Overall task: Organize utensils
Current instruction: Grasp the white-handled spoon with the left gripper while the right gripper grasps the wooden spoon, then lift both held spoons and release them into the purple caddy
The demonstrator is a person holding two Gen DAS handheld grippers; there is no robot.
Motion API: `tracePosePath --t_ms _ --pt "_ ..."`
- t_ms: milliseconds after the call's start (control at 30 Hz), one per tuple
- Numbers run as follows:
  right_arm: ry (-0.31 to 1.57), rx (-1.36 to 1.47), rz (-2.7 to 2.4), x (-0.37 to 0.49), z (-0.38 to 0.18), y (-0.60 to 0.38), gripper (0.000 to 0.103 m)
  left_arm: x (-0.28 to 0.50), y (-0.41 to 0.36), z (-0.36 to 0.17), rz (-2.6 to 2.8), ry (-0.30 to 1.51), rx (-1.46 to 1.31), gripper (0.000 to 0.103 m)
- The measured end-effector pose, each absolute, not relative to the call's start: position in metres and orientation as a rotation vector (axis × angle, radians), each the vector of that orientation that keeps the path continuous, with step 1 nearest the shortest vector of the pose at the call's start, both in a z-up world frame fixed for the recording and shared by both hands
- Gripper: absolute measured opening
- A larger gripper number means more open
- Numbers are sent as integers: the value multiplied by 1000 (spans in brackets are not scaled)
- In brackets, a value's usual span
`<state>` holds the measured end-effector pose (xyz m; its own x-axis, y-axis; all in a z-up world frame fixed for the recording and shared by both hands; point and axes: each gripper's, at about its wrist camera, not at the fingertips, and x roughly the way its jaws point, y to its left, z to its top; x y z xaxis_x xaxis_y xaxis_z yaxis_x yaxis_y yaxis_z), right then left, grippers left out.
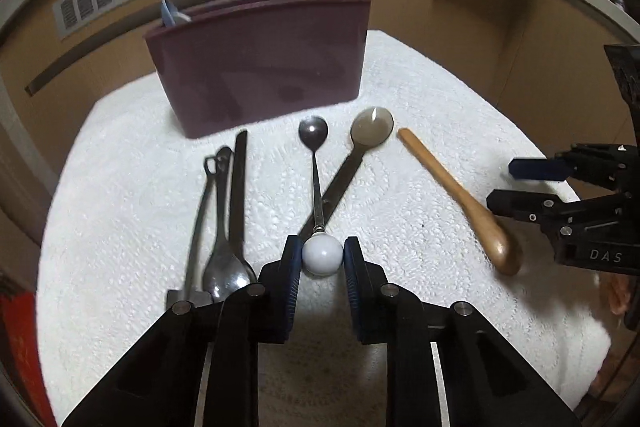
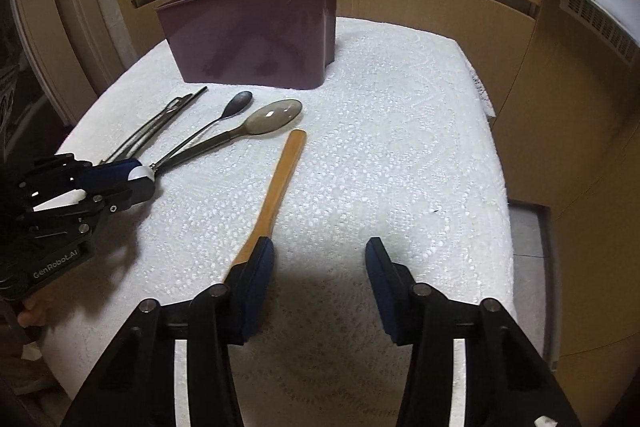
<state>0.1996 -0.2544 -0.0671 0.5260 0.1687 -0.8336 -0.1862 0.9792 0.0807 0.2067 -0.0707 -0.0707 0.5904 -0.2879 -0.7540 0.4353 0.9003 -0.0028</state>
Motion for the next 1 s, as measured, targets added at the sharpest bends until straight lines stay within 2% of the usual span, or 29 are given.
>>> tracePosePath --t_ms 300,367,500,533,567,1000 --pt "1006 32 260 234 -66 -237 42 208 -49 -31 -400 738 135 23" --pt "1023 29 255 247 -69 -232 35 210 -45 -23 -395 720 121 23" --pt "1054 -5 222 262 -77 -220 30 212 -38 -12 -390 693 101 23" --pt "1048 -40 205 262 -77 -216 25 213 -36 -11 -392 690 93 23" --pt "1045 -65 195 261 -76 -213 12 214 -35 -11 -394 690 90 23" --pt "929 -15 223 232 -27 -230 10 205 -26 11 -399 639 56 23"
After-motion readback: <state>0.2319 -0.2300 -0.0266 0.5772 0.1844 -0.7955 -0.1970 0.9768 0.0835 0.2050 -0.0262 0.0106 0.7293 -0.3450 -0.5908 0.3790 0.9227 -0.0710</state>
